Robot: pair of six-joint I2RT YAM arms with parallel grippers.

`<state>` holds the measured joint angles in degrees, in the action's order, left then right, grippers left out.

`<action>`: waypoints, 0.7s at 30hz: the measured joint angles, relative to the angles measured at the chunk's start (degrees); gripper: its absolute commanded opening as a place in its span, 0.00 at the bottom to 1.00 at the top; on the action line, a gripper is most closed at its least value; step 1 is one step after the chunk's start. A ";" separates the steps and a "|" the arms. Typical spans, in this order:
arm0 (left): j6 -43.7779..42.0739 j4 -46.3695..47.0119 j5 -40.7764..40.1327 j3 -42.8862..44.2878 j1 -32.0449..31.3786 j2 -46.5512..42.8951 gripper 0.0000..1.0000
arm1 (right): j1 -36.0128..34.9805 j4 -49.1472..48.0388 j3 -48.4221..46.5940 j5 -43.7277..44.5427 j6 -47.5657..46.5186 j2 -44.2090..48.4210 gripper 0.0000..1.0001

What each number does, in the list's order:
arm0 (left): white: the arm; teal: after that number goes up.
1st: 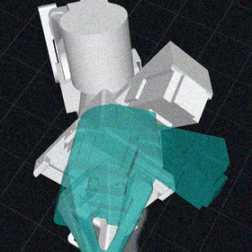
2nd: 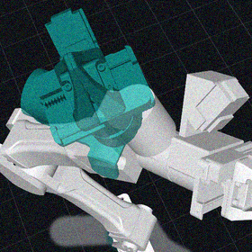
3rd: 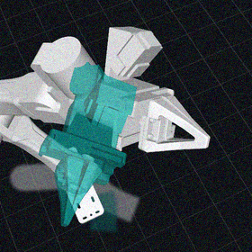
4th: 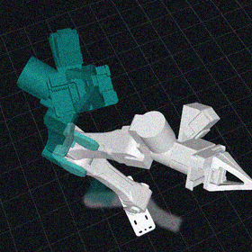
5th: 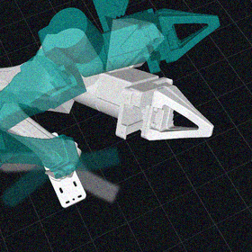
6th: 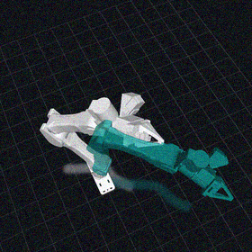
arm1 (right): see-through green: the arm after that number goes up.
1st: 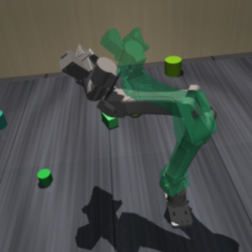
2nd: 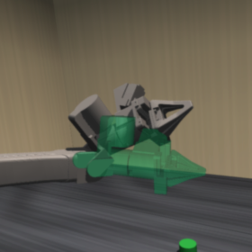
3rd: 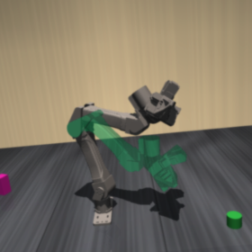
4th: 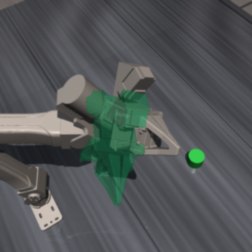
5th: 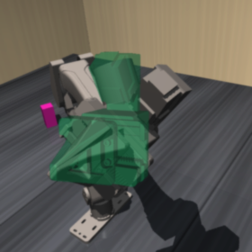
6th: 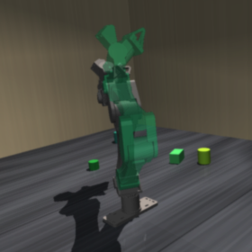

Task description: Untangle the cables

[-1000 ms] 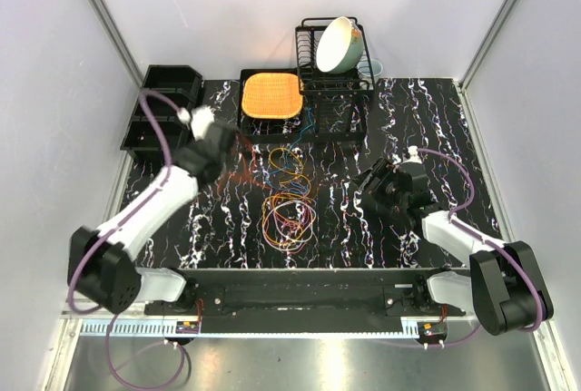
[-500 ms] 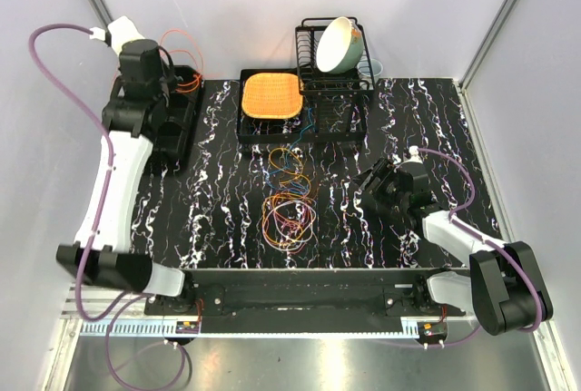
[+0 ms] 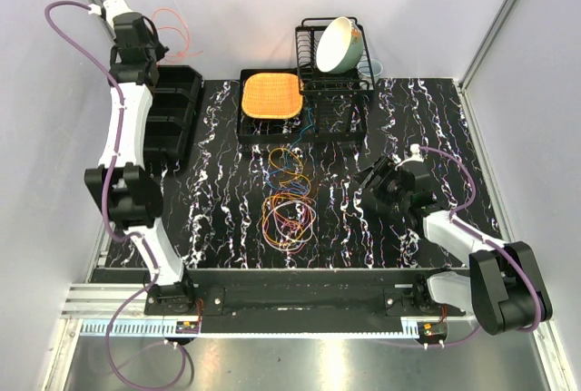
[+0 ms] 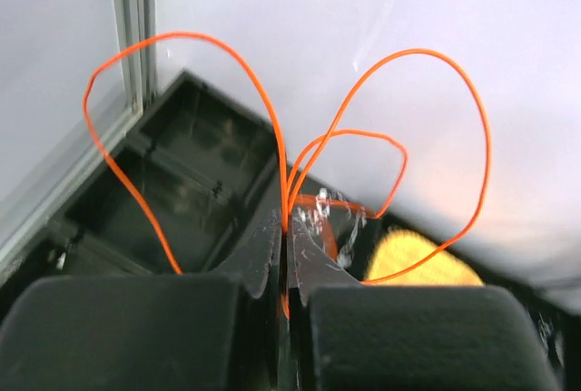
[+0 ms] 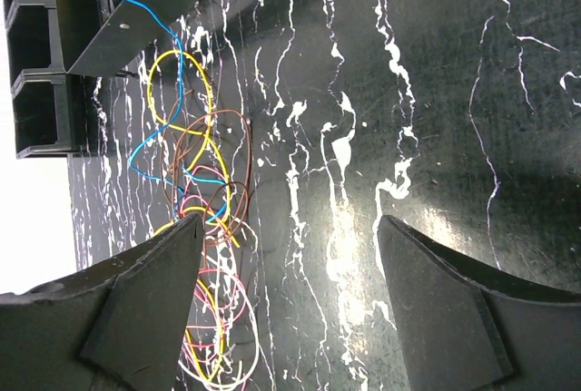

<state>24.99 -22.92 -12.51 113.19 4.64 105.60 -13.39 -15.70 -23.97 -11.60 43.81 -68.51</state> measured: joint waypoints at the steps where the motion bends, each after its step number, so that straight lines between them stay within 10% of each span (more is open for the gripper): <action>1: -0.09 1.01 0.15 1.36 0.46 1.92 0.00 | 0.04 -0.17 0.00 -0.11 0.00 -0.02 0.83; 11: -1.49 12.85 0.46 18.51 2.36 24.90 0.00 | 1.70 -2.86 0.39 -1.81 0.04 -0.79 0.82; 21: -1.84 21.18 -0.07 18.51 3.34 29.92 0.00 | 3.06 -4.26 1.81 -3.13 0.26 -0.79 0.82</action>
<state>23.16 -1.74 -12.58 131.70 7.99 135.52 -10.33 -19.97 -22.15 -14.72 44.07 -69.30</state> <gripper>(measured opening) 0.012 0.823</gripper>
